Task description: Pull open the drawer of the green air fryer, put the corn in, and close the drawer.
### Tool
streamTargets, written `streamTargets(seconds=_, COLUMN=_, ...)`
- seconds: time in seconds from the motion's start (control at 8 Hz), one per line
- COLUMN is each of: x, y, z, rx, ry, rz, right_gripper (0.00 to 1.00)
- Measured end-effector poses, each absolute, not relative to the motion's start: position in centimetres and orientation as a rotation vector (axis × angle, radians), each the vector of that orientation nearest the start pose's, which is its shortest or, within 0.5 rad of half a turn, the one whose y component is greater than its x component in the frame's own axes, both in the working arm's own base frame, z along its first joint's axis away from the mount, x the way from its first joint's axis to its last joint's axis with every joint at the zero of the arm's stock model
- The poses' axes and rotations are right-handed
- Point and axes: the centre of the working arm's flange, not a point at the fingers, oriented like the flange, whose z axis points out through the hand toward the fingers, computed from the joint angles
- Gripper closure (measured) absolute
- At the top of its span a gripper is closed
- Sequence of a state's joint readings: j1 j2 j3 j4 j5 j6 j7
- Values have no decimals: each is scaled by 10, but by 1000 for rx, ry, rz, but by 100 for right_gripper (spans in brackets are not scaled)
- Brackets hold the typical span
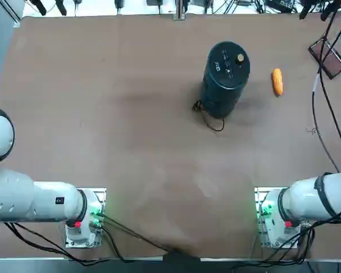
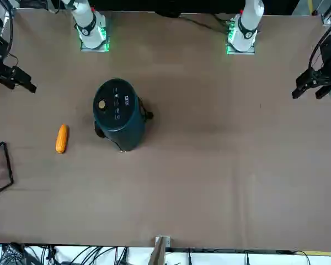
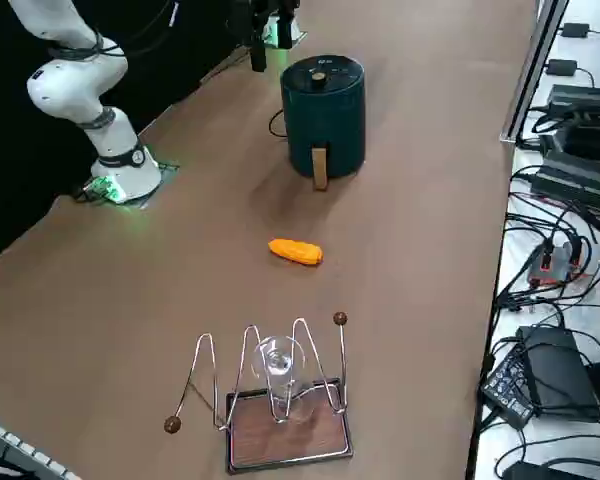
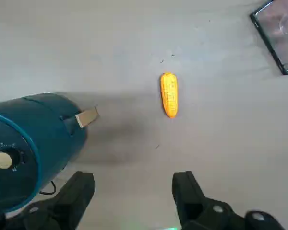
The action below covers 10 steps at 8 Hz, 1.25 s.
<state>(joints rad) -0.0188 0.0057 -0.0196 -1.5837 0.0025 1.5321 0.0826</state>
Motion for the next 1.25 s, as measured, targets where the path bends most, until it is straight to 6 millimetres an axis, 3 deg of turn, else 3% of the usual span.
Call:
streamTargets(seconds=0.75, x=556, y=-14, z=604, rx=-3135, ry=171, rz=105, right_gripper=0)
streamTargets(seconds=1.0, x=577, y=-8, z=579, rx=-3072, ry=277, rz=89, right_gripper=0)
streamTargets(seconds=1.25, x=601, y=-2, z=532, rx=-2984, ry=541, rz=170, right_gripper=0)
